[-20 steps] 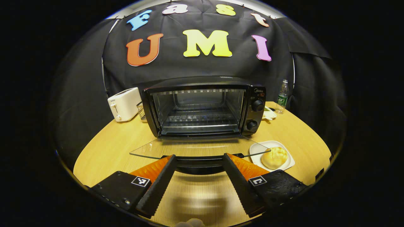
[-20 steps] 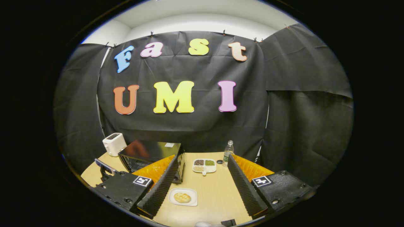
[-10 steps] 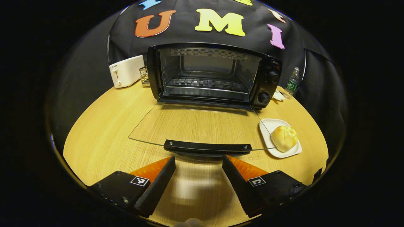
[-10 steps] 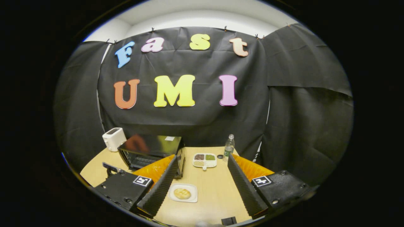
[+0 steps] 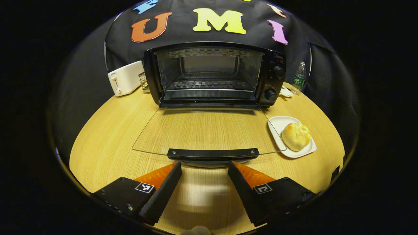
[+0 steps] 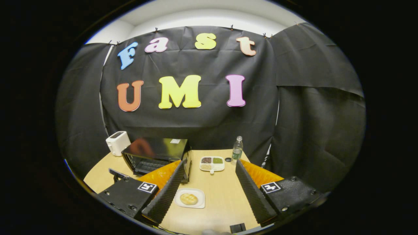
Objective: Open the electric oven with the left hand, put the food in, and close the electric oven.
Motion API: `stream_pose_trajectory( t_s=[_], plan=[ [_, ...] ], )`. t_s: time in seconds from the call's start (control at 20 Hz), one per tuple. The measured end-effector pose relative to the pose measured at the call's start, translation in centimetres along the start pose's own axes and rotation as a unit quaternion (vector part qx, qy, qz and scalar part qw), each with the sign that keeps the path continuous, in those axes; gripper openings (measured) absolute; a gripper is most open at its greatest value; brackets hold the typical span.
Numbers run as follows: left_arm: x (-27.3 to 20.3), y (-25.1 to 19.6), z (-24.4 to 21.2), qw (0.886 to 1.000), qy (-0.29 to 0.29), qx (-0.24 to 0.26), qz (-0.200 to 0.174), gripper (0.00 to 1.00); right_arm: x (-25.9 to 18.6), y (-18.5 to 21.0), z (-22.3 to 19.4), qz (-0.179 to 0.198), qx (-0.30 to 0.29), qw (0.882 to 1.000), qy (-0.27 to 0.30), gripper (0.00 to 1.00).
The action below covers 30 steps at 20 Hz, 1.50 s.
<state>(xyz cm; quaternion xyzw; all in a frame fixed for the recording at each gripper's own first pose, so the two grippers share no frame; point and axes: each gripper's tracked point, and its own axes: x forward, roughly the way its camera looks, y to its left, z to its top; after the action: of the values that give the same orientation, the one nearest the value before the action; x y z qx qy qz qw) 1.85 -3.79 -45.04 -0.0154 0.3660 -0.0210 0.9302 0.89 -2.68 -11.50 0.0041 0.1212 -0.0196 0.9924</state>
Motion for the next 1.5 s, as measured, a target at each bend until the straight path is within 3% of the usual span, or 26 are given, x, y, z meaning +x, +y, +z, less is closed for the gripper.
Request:
stream_pose_trajectory(
  t_s=[0.25,0.5,0.65,0.85,1.1,1.5],
  plan=[
    [-3.9,1.1,3.7,0.998,-0.065,0.013,0.007,0.95,0.1,0.4,0.9,0.006,0.002,1.0,-0.023,1.0],
    [-11.8,2.0,10.5,0.985,-0.169,0.027,-0.005,0.95,0.8,1.4,-1.2,0.02,-0.033,0.998,-0.045,1.0],
    [-16.7,2.5,14.7,0.975,-0.222,0.015,-0.005,0.95,2.2,2.6,-5.2,0.032,-0.052,0.998,-0.027,1.0],
    [-22.2,3.5,19.6,0.96,-0.28,-0.011,0.006,0.95,4.1,3.9,-13.3,0.041,-0.031,0.998,0.046,1.0],
    [-27.6,4.1,23.4,0.94,-0.34,0.013,0.02,0.94,7.1,5.7,-21.9,0.045,-0.027,0.99,0.13,1.0],
    [-29.6,5.4,24.9,0.934,-0.355,0.005,0.03,0.94,12.0,8.6,-27.9,0.053,-0.044,0.982,0.174,1.0]
  ],
)
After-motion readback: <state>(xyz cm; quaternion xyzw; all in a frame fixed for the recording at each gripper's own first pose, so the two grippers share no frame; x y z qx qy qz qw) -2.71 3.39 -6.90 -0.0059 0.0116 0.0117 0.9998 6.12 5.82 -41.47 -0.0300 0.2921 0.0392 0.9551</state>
